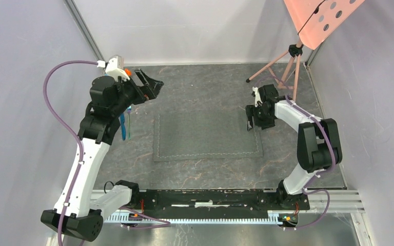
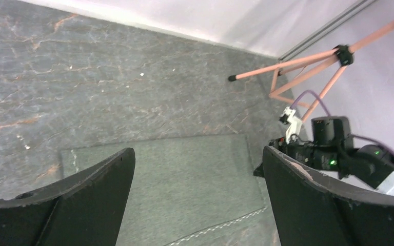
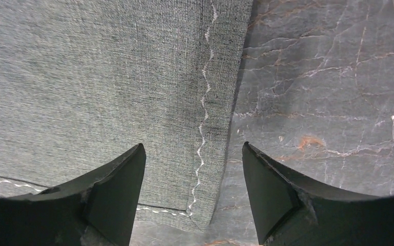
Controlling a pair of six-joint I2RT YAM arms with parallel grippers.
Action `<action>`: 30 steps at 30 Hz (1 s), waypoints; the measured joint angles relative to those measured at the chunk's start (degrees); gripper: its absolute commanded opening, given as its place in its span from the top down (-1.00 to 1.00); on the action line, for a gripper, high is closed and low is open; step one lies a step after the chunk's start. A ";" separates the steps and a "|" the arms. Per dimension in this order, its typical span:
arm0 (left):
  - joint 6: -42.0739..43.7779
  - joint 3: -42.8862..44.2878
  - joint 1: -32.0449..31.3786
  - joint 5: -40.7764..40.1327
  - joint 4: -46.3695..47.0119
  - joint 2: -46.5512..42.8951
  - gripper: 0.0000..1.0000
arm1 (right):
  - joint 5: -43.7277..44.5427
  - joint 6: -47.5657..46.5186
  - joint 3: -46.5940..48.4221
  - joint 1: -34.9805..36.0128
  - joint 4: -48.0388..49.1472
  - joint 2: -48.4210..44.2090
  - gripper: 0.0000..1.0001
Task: Fold the napkin into a case and place the utensils inside
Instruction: Pass from the right arm to the left, then pick up the rectangle-folded napkin from the center of the board.
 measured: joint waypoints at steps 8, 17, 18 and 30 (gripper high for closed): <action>4.00 -7.19 0.00 -0.07 -0.22 -0.98 -1.00 | 0.39 -2.80 1.05 -0.04 -3.28 4.09 -0.25; 4.50 -8.59 0.00 1.70 0.11 -1.70 -1.00 | 1.84 -2.56 1.27 0.76 -3.32 5.88 -0.12; 4.52 -8.59 0.00 1.73 0.11 -1.95 -1.00 | 2.43 -2.40 1.29 0.85 -3.30 5.97 -0.09; 4.59 -8.61 0.00 1.68 0.33 -3.10 -1.00 | 6.78 0.11 -1.44 4.48 1.40 4.70 0.99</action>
